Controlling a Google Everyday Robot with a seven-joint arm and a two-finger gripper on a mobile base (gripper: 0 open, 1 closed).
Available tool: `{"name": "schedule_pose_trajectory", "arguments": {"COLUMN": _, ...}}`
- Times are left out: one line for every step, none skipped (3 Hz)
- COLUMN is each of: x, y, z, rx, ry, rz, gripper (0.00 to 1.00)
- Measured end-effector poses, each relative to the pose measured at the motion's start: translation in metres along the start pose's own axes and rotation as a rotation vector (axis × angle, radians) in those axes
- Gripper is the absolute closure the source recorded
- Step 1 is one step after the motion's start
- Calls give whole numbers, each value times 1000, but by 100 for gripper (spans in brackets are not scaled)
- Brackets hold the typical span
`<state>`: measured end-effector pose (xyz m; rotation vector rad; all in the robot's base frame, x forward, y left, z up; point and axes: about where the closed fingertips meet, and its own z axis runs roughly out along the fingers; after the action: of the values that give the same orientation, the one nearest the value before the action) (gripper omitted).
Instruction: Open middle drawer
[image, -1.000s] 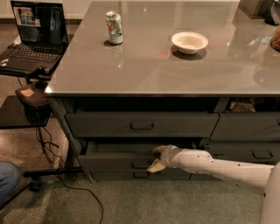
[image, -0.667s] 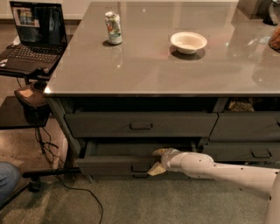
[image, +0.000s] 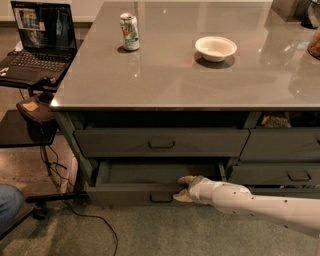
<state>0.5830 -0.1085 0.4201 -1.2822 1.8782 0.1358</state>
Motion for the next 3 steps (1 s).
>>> {"name": "schedule_pose_trajectory", "arguments": {"x": 7, "y": 8, "z": -7, "rx": -8, "ry": 13, "rz": -4, "gripper": 100}}
{"name": "schedule_pose_trajectory", "arguments": {"x": 13, "y": 7, "z": -17, "rx": 4, "ry": 26, "rz": -9, "gripper": 100}}
{"name": "schedule_pose_trajectory", "arguments": {"x": 15, "y": 17, "z": -23, "rx": -1, "ry": 33, "rz": -6, "gripper": 100}}
